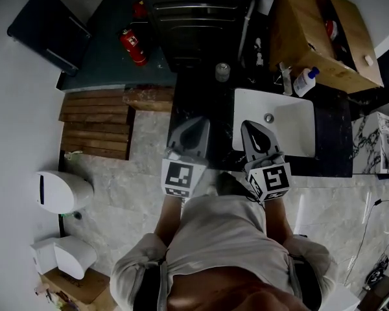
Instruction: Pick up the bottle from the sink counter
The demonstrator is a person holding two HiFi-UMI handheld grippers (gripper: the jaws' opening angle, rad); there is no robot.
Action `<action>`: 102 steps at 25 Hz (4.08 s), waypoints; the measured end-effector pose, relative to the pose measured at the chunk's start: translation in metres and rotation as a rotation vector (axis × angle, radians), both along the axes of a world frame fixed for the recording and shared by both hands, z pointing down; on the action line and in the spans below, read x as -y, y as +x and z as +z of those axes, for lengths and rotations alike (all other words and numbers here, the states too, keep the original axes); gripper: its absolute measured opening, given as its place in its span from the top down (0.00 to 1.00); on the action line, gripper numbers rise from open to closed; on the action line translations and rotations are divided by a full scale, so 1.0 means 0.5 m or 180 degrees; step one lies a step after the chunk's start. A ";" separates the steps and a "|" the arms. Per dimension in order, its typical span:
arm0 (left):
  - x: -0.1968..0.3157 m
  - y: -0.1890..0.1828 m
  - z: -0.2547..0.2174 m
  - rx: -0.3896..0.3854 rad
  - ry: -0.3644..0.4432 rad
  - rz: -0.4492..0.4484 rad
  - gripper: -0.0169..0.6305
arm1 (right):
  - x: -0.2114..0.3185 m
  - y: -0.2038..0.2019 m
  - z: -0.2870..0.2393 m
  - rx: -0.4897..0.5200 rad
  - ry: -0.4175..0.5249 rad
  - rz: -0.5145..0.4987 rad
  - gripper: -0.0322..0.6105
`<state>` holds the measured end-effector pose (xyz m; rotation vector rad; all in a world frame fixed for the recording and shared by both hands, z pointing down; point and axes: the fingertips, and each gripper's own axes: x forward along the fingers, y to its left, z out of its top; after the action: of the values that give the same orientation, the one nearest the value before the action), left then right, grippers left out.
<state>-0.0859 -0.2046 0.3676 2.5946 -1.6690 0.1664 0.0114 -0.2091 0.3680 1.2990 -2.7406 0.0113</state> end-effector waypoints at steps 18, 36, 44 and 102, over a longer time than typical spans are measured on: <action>0.152 0.023 0.025 0.0079 -0.0137 -0.0146 0.97 | 0.165 0.019 0.020 0.0045 -0.0118 -0.0164 0.95; 0.270 0.043 0.095 0.0146 -0.0355 -0.0025 0.97 | 0.278 0.009 0.093 0.0076 -0.0438 -0.0319 0.95; 0.316 0.035 0.133 0.0185 -0.0416 0.0173 0.97 | 0.310 -0.020 0.132 0.0016 -0.0544 -0.0221 0.95; 0.518 0.022 0.465 0.0346 -0.0968 0.0646 0.93 | 0.444 -0.054 0.404 -0.0255 -0.1198 0.0143 0.95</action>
<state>-0.0748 -0.4634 0.6003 2.5512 -1.2840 0.5336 -0.0155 -0.4313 0.5698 1.2219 -2.4818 0.4451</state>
